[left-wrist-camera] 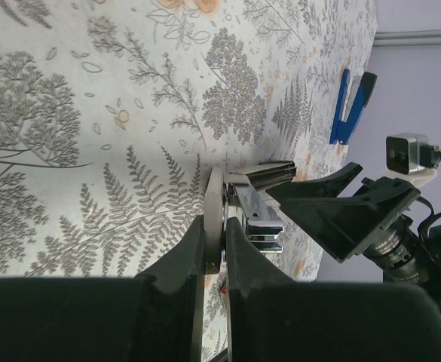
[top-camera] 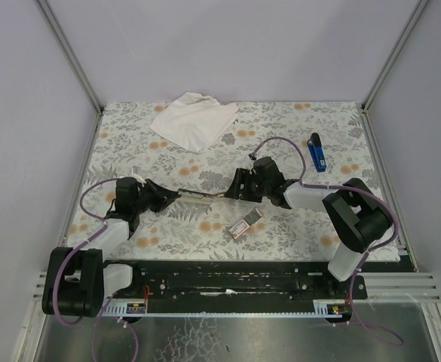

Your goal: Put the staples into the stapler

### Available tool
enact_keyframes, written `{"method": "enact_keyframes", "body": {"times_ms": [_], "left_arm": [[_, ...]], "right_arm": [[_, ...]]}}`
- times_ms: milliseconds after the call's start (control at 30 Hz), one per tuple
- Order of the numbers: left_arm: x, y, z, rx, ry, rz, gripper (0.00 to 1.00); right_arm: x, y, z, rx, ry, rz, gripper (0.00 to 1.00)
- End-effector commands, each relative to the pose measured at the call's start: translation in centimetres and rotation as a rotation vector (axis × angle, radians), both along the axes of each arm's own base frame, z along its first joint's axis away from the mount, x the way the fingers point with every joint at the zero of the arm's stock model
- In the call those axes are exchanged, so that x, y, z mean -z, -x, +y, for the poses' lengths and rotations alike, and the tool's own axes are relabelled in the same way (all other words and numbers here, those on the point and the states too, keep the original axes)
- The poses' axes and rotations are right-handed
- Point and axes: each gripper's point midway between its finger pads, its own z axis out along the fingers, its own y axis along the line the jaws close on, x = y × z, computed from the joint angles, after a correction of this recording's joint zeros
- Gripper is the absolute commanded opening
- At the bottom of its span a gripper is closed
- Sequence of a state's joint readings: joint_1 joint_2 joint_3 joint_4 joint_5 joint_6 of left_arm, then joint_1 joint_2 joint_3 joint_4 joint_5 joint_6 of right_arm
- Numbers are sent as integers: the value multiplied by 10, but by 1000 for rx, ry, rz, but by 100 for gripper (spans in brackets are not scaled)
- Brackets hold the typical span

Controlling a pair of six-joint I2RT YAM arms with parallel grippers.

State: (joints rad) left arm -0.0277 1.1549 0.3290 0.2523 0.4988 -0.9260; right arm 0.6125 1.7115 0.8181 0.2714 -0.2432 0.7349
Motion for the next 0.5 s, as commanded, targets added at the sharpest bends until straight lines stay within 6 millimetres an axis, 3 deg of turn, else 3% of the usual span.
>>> {"method": "enact_keyframes", "body": {"times_ms": [0,367,467], "left_arm": [[29,20,-11,38,-77,64,0],[38,29,-64,141,-46,72,0],[43,30,-71,163,-51,86,0]], "right_arm": [[0,-36,-4,81,65,-89,75],[1,-99,-38,175,112,-128,78],[2,-110,-49,189,128,-130,78]]}}
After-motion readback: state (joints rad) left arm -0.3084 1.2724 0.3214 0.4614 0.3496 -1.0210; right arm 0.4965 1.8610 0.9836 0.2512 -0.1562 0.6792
